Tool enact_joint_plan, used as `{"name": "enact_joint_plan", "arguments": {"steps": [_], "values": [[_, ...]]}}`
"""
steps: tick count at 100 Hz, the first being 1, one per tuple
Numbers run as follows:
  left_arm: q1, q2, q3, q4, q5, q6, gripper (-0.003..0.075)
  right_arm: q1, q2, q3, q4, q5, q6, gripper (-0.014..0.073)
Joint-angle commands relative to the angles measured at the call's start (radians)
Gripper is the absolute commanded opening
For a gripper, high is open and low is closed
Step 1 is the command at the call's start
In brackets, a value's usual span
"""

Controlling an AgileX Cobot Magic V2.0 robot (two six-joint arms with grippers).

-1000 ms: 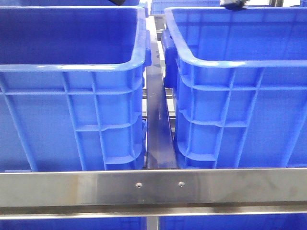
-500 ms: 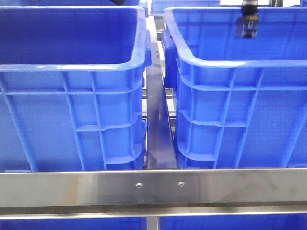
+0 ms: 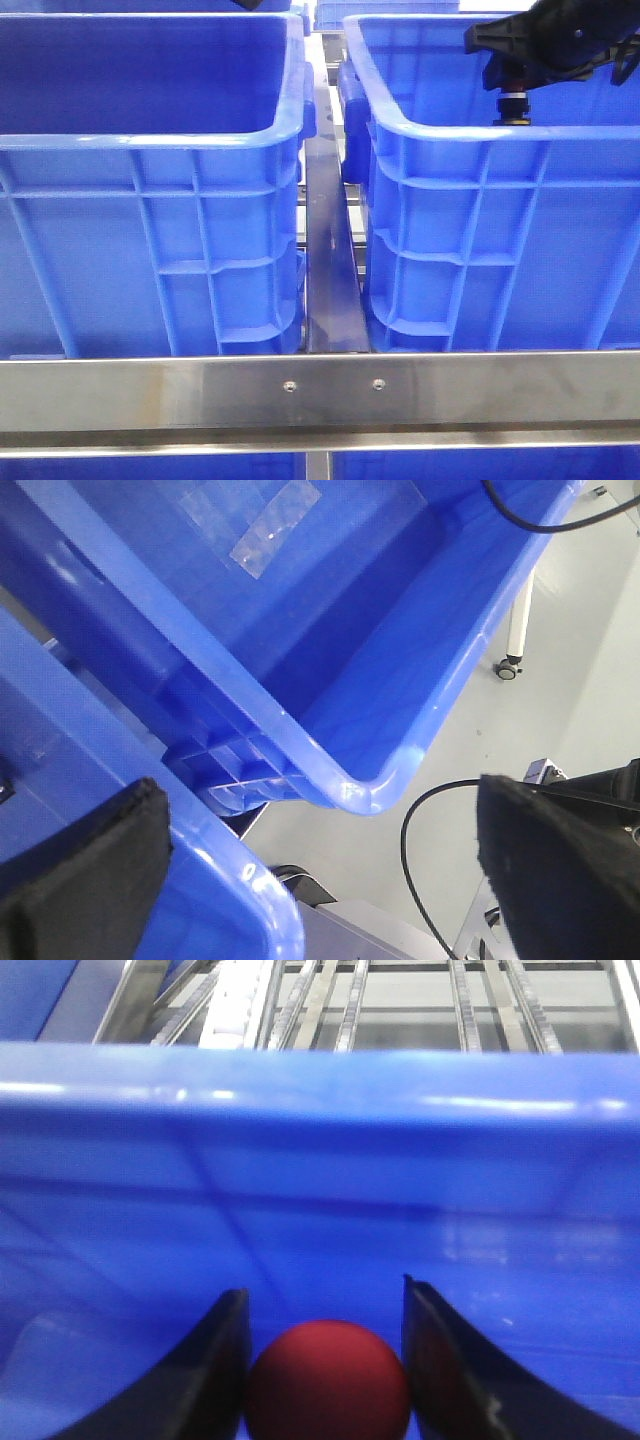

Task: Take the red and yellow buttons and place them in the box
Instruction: 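Lower the red button into the empty bin and open the right gripper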

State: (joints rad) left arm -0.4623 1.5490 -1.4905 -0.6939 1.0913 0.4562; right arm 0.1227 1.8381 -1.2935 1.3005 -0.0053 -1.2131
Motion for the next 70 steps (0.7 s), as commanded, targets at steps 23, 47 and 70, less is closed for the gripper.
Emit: {"name": "enact_joint_plan", "arguments": {"steps": [23,47,70], "values": [[-0.009,-0.043,-0.027,-0.061,-0.022,0.004,0.0587,0.003,-0.004,-0.052,0.031,-0.019,-0.01,0.0194],[-0.009,-0.043,-0.027,-0.065,-0.022,0.004,0.0587,0.003,0.0,-0.052,0.031,-0.017,-0.01,0.0194],[-0.009,-0.043,-0.027,-0.067,-0.022,0.004,0.0587,0.002,0.009,-0.052,0.031,-0.012,-0.01,0.0194]]}}
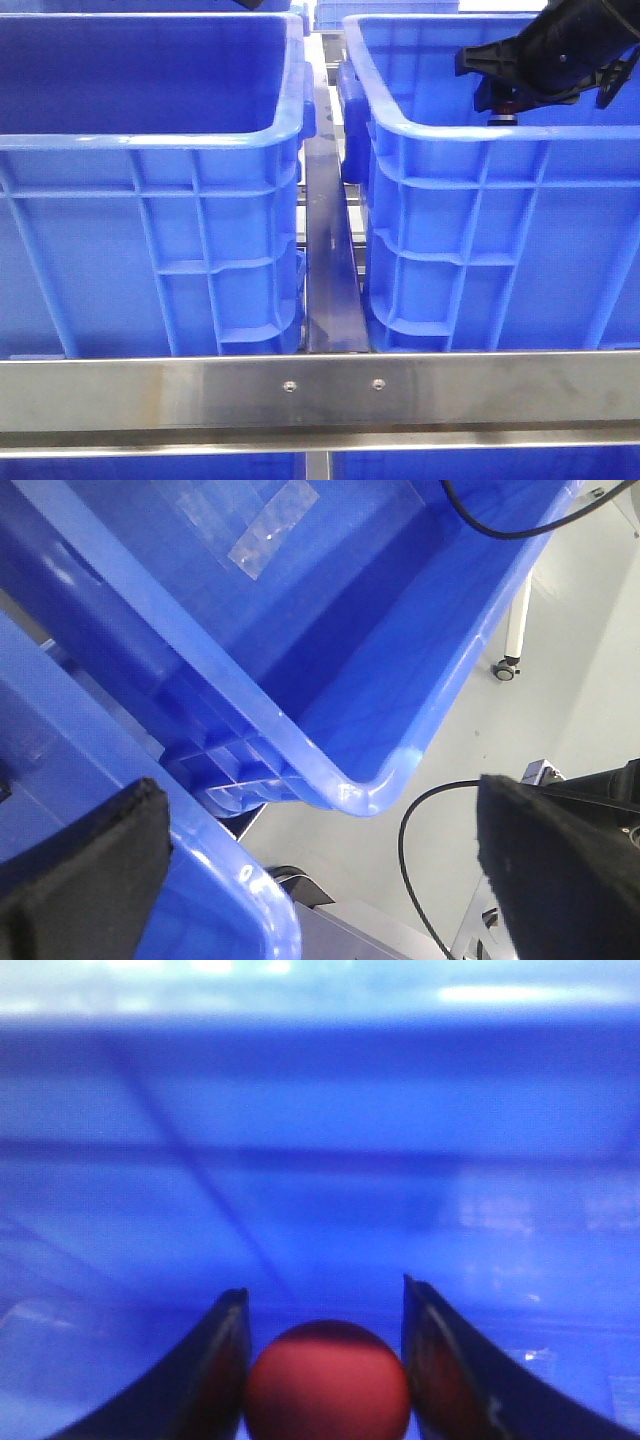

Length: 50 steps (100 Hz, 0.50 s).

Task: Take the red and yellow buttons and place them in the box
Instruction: 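Lower the red button into the empty bin and open the right gripper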

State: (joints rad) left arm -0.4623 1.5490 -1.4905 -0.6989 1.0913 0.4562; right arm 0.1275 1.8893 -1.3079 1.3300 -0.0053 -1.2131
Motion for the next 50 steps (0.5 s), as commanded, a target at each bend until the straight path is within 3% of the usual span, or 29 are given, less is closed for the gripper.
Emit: {"name": "enact_joint_plan", "arguments": {"steps": [1,33,50], "values": [[-0.009,-0.043,-0.027,-0.062,-0.022,0.004,0.0587,-0.003,-0.042,-0.037,0.001,-0.012,-0.01,0.0194],[-0.009,-0.043,-0.027,-0.062,-0.022,0.004,0.0587,-0.003,-0.033,-0.036,0.001,-0.009,-0.01,0.0263],[-0.009,-0.043,-0.027,-0.062,-0.022,0.004,0.0587,-0.003,-0.033,-0.036,0.001,-0.002,-0.01,0.0391]]}}
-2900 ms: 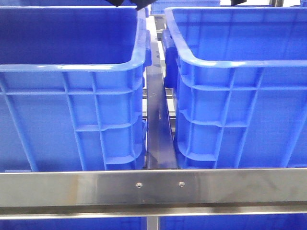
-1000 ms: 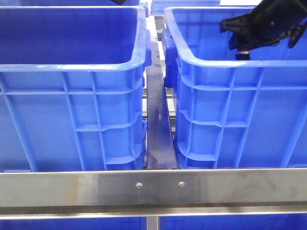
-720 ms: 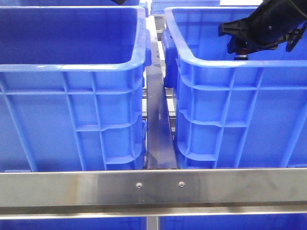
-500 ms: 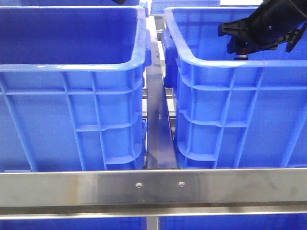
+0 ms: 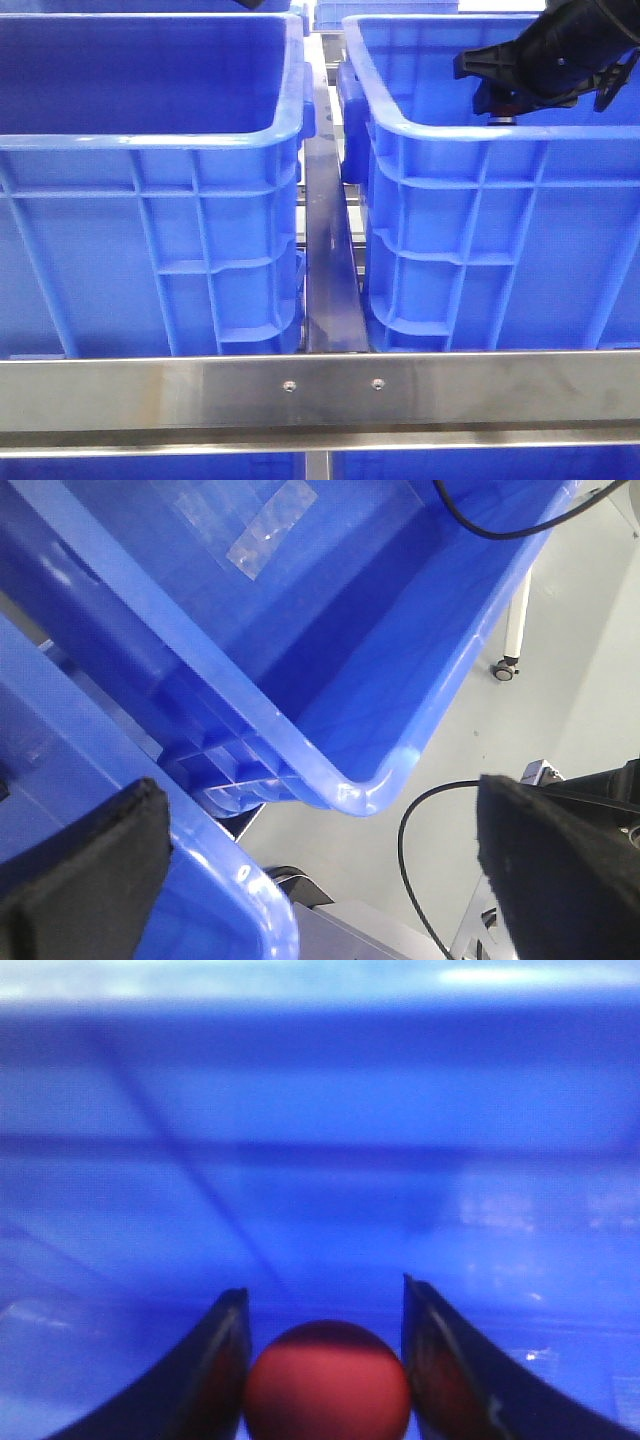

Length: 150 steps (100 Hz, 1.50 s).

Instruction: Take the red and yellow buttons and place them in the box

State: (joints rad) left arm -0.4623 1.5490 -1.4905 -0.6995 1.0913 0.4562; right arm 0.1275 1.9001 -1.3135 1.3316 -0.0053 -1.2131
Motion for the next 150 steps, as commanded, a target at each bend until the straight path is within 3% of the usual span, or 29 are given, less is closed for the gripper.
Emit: {"name": "enact_joint_plan", "arguments": {"steps": [1,9,62,112,131,150], "values": [[-0.009,-0.043,-0.027,-0.061,-0.022,0.004,0.0587,-0.003,-0.044,-0.031,0.0,-0.002,-0.01,0.0402],[-0.009,-0.043,-0.027,-0.061,-0.022,0.004,0.0587,-0.003,-0.045,-0.031,0.0,-0.002,-0.01,0.044],[-0.009,-0.043,-0.027,-0.061,-0.022,0.004,0.0587,-0.006,-0.169,-0.012,0.0,-0.02,-0.013,0.0436],[-0.009,-0.043,-0.027,-0.061,-0.022,0.004,0.0587,-0.006,-0.653,0.404,0.0,-0.029,-0.013,0.043],[-0.009,-0.043,-0.027,-0.059,-0.022,0.004,0.0587,-0.006,-0.826,0.533,0.0,0.005,-0.013,0.0307],[0.013,-0.054,-0.027,-0.005,0.01,0.004,0.0587,-0.006,-0.951,0.617,0.0,0.042,-0.013,0.0296]]}}
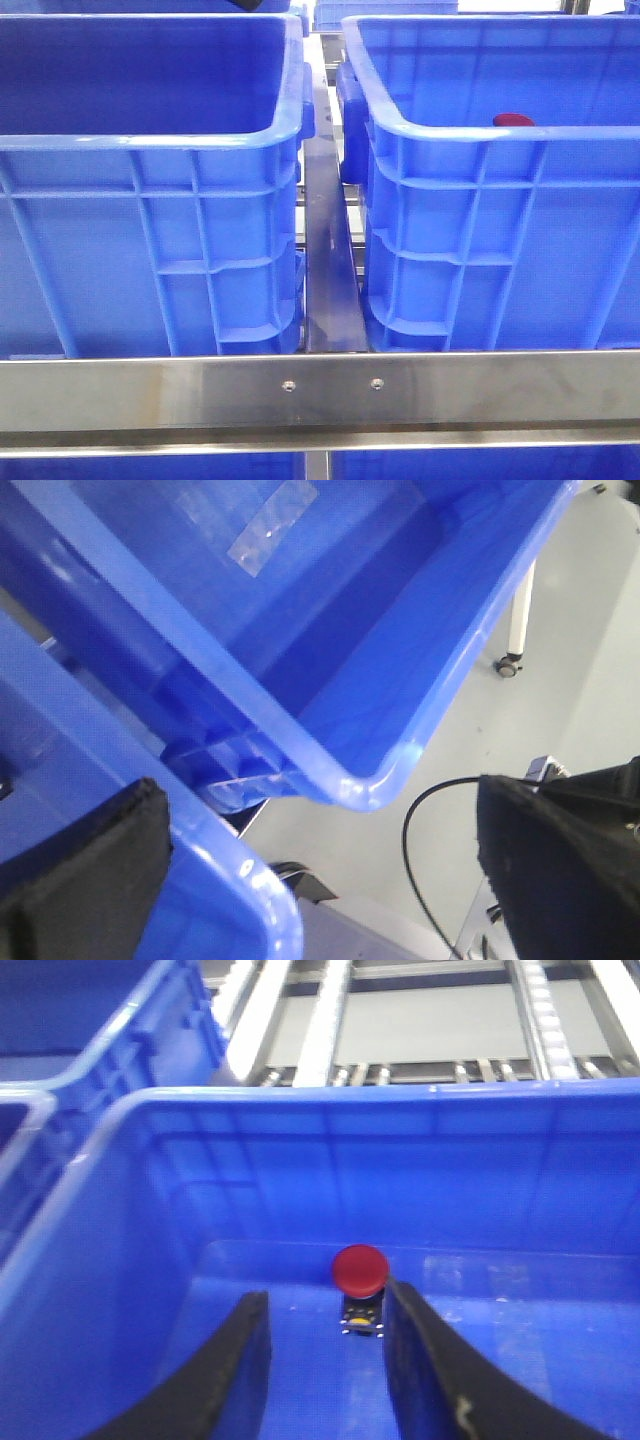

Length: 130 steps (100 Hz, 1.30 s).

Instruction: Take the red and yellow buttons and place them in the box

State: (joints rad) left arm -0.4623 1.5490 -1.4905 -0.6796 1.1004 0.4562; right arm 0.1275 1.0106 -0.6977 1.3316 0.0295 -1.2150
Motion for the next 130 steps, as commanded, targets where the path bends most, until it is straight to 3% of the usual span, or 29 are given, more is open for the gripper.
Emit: {"name": "enact_joint_plan", "arguments": {"steps": [1,33,57,76,130], "values": [[0.018,-0.054,-0.027,-0.022,0.001,0.004,0.0587,-0.006,-0.067,0.003,0.0,0.008,-0.011,0.0296],[0.21,-0.079,-0.027,0.028,-0.006,-0.002,0.0587,-0.006,-0.084,0.02,0.0,0.042,-0.011,0.0296],[0.239,-0.076,-0.027,0.509,-0.101,-0.329,0.0587,-0.006,-0.084,0.02,0.0,0.039,-0.011,0.0296],[0.239,-0.033,-0.027,0.706,-0.093,-0.538,0.0586,-0.006,-0.084,0.02,0.0,0.039,-0.011,0.0296],[0.239,0.189,-0.027,0.71,-0.147,-0.548,0.0586,-0.006,-0.084,0.02,0.0,0.03,-0.011,0.0296]]}}
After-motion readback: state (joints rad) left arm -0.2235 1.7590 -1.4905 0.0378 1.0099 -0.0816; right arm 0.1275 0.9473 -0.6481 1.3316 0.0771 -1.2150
